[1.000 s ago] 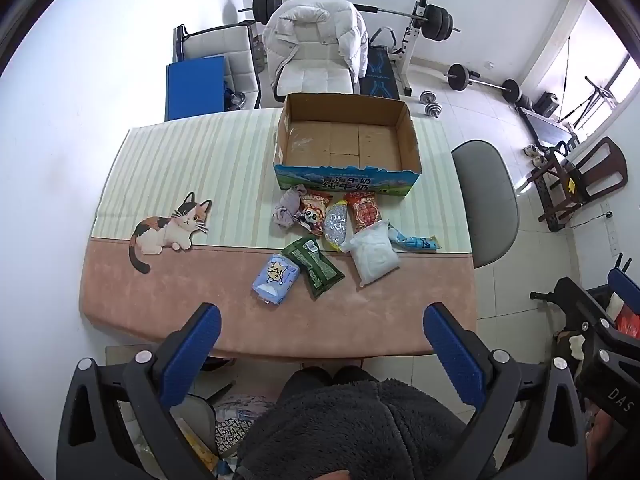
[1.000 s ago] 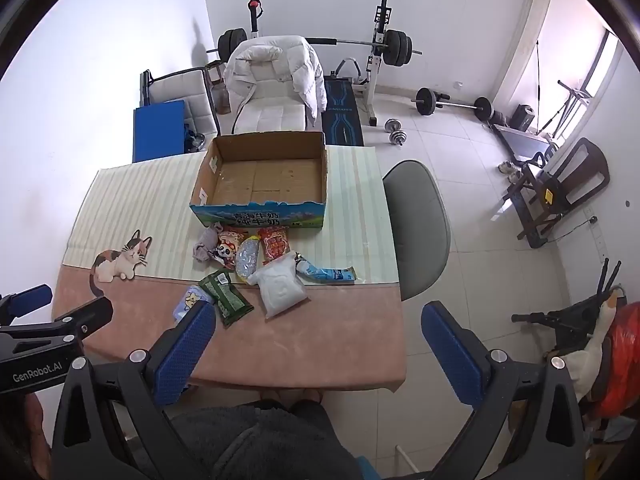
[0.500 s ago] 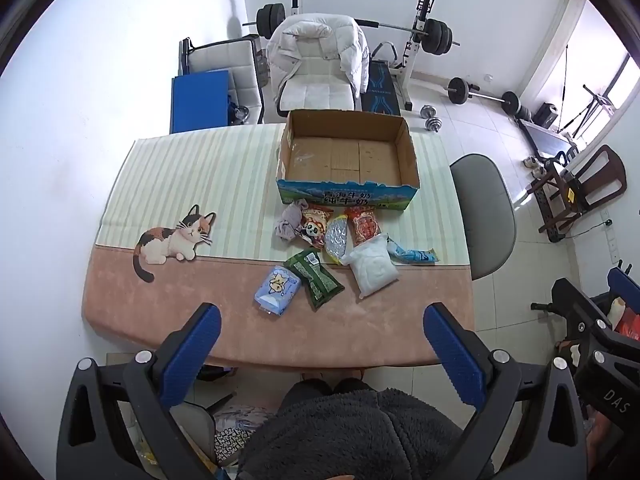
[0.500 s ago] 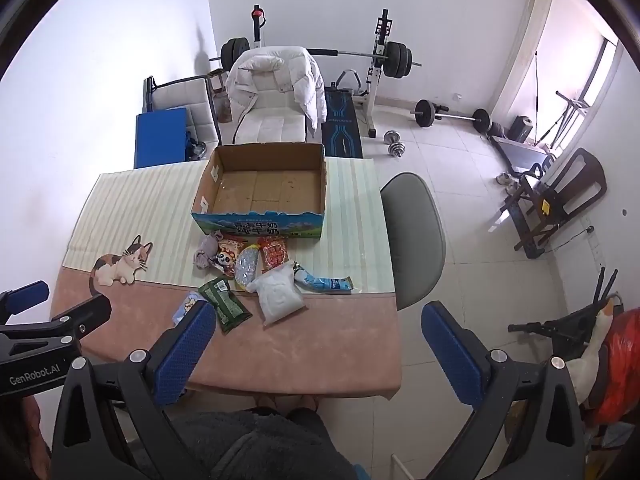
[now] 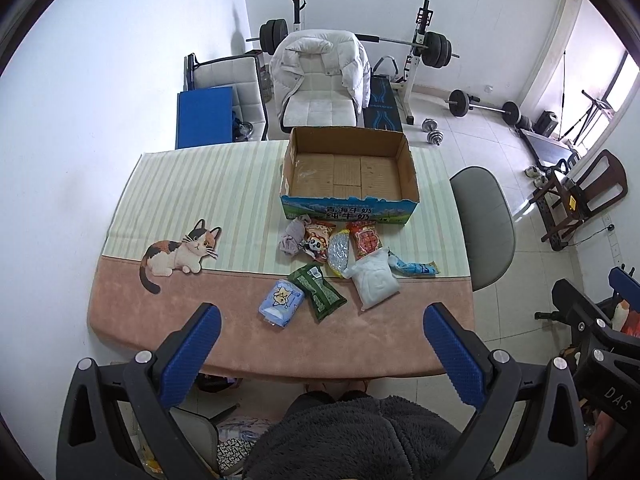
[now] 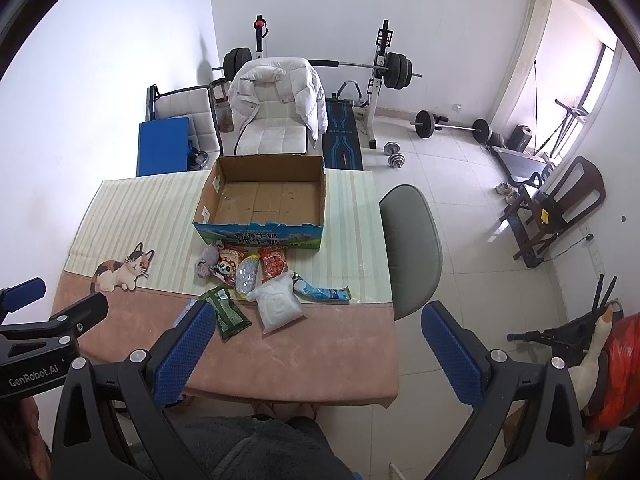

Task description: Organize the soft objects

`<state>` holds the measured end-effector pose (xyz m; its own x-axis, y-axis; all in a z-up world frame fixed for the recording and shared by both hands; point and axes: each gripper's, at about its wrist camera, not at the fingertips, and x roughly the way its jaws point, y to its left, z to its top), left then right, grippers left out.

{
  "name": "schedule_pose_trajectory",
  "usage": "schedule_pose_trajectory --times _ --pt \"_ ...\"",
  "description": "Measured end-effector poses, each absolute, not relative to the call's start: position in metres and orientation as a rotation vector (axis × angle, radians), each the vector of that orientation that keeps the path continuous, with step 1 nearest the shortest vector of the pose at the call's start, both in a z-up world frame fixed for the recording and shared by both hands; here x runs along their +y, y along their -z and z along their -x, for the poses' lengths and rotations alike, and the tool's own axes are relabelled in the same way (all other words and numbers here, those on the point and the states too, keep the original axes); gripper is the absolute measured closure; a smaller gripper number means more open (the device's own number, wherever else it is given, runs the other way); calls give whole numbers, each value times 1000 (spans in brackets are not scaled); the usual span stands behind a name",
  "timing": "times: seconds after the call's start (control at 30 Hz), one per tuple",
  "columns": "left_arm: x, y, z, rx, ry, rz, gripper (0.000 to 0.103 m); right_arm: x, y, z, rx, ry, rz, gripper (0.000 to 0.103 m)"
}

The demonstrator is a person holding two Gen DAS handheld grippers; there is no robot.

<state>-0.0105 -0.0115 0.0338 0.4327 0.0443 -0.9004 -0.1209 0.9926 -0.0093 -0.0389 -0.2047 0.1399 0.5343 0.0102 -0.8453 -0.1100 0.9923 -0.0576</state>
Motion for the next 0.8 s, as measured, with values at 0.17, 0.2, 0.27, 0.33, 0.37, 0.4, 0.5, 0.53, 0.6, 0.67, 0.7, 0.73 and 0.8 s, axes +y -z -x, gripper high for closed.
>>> schedule_pose_trajectory --times 0.17,0.2,0.27,0.33,0.37,0.4,0.5,0.53,0.6,0.67,0.7,0.73,0.8 --pt "-13 -36 11 1112 -106 72 0 -207 -143 42 999 -71 105 0" --pt "-13 -36 10 1112 -107 72 0 -208 -143 42 998 -71 105 0" --pt "-14 -37 11 1115 -106 72 0 -208 -143 42 999 -74 103 0" --pt "-14 -36 12 1115 -105 73 0 -208 -144 43 999 -73 107 0" --pt "-14 -36 12 1115 -104 72 0 -209 -143 44 1000 -76 104 0" --pt "-14 -36 13 1116 -103 71 0 -209 -143 45 1001 -76 105 0" --pt "-16 -36 13 1116 -99 66 0 -209 -143 46 1000 -76 108 0" --pt "-17 -36 13 1114 -98 64 0 -210 -143 47 1000 -77 102 0" --pt "-18 -36 14 1113 -96 61 0 -209 -144 48 997 -73 101 0" --pt "-18 -35 15 1113 -95 60 0 -212 -144 47 998 -71 96 0" --pt "-19 -34 16 1113 -95 60 0 -212 -144 48 997 -69 95 0" --pt "-20 -34 16 1113 -94 60 0 -212 -143 49 997 -68 96 0" --pt "-21 -34 17 1112 -95 58 0 -213 -142 49 999 -67 93 0"
